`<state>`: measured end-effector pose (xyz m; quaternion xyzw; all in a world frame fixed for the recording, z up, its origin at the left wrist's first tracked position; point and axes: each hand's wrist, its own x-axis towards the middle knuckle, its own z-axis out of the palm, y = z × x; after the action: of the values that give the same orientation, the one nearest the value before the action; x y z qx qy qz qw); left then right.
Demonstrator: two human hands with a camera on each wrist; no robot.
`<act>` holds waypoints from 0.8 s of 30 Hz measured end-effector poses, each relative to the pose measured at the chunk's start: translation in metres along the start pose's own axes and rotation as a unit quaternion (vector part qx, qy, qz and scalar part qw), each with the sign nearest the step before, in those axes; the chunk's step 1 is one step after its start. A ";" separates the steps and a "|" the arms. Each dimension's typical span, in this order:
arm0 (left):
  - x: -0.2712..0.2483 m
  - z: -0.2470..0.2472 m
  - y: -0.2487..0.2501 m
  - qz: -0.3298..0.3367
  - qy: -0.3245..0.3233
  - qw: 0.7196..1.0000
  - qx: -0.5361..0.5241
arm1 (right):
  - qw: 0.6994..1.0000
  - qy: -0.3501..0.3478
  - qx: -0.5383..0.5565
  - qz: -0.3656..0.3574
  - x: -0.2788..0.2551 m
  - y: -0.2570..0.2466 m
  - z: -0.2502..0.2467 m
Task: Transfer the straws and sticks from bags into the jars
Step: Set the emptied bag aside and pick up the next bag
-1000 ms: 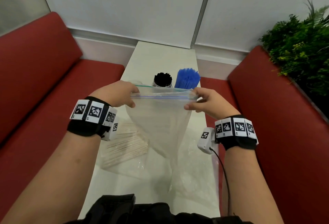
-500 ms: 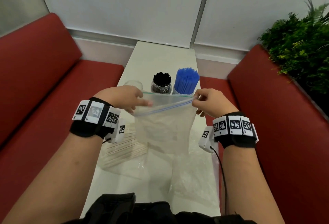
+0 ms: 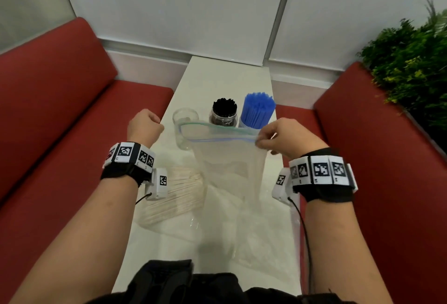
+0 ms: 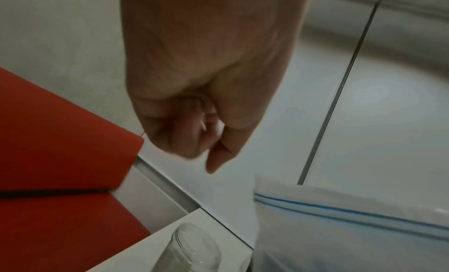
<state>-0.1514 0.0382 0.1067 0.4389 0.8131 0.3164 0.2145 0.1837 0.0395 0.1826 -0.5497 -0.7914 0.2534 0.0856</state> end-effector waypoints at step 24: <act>-0.026 0.033 0.051 0.136 -0.299 0.809 -0.488 | 0.762 0.291 0.576 -0.048 -0.024 0.043 -0.008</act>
<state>-0.0876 0.0477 0.1205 0.4558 0.3792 0.5502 0.5880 0.2311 0.0316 0.1713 -0.4057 -0.4585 0.4851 0.6244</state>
